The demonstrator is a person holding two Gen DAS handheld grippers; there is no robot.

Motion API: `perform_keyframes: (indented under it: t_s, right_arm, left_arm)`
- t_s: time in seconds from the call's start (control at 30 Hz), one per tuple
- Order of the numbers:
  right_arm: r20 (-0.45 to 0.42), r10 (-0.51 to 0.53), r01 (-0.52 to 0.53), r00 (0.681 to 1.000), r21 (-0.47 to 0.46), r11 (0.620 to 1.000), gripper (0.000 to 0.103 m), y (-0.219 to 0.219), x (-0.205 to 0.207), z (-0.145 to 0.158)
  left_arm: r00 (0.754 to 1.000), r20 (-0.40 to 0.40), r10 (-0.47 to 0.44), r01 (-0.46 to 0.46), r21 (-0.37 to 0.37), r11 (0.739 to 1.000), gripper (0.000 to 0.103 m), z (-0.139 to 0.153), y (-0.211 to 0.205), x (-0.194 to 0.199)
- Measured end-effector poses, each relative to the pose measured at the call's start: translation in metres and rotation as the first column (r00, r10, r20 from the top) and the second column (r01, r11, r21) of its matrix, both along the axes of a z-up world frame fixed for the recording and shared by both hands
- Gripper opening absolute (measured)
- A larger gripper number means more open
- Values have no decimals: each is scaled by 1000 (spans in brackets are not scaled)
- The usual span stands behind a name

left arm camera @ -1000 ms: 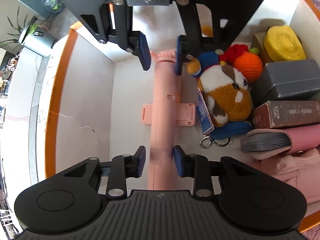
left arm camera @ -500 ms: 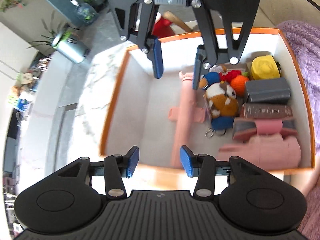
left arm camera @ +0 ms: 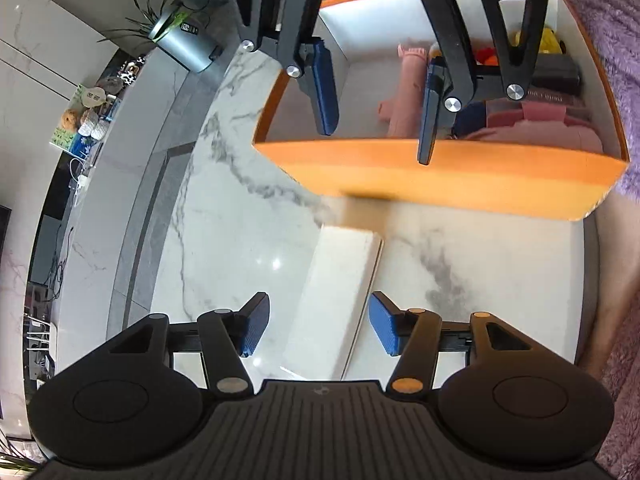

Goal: Organize objects
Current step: 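Open the left tool to release the pink tube and withdraw, then grasp the white rectangular box with the left tool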

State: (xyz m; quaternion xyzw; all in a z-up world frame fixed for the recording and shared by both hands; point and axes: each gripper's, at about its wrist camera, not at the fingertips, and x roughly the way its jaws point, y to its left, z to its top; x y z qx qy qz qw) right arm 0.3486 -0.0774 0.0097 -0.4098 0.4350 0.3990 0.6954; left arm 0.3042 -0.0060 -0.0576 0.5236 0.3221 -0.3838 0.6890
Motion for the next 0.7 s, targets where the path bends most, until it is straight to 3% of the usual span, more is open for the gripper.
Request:
perform_keyframes:
  t_s: [0.13, 0.3, 0.7]
  right_arm:
    - [-48, -4, 4, 999, -6, 1000, 67, 25, 26, -26]
    - [-101, -22, 15, 995, -73, 997, 73, 42, 57, -58]
    - [-198, -8, -29, 980, -180, 983, 74, 58, 98, -116]
  left_arm:
    - [1000, -19, 17, -17, 8, 1000, 69, -14, 26, 4]
    - [995, -84, 51, -48, 41, 998, 70, -38, 38, 29]
    - [982, -185, 36, -26, 55, 998, 75, -69, 45, 58]
